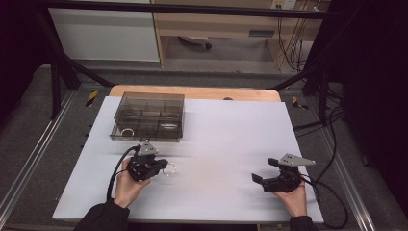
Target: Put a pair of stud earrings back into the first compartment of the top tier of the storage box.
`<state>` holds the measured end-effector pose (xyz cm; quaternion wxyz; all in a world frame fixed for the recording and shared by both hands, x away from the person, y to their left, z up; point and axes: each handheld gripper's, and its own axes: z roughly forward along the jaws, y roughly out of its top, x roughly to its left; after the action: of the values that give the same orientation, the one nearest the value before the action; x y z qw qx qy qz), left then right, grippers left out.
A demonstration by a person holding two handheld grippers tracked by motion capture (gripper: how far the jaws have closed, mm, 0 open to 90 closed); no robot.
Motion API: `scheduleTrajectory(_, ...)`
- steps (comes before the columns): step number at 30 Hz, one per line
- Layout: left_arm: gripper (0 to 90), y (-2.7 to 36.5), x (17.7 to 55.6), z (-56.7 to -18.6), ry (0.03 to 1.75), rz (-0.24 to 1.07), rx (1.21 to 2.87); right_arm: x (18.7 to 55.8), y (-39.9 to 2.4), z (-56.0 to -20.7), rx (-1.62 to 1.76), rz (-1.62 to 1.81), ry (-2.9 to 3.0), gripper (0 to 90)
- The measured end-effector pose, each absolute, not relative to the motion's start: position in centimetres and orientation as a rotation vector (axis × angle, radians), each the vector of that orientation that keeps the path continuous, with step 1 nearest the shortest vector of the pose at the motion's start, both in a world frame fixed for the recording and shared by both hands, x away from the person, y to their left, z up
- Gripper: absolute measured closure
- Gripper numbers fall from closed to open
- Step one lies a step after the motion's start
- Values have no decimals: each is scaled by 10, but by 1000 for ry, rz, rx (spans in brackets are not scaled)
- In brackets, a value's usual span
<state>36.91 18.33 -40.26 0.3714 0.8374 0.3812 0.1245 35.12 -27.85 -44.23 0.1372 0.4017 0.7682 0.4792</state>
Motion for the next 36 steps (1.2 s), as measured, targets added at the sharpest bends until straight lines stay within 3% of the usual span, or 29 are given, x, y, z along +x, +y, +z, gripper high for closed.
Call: scheduleTrajectory(36,859,256,374,-349,1059,402,2062,351,-278,-443,1165,1384,2225,6)
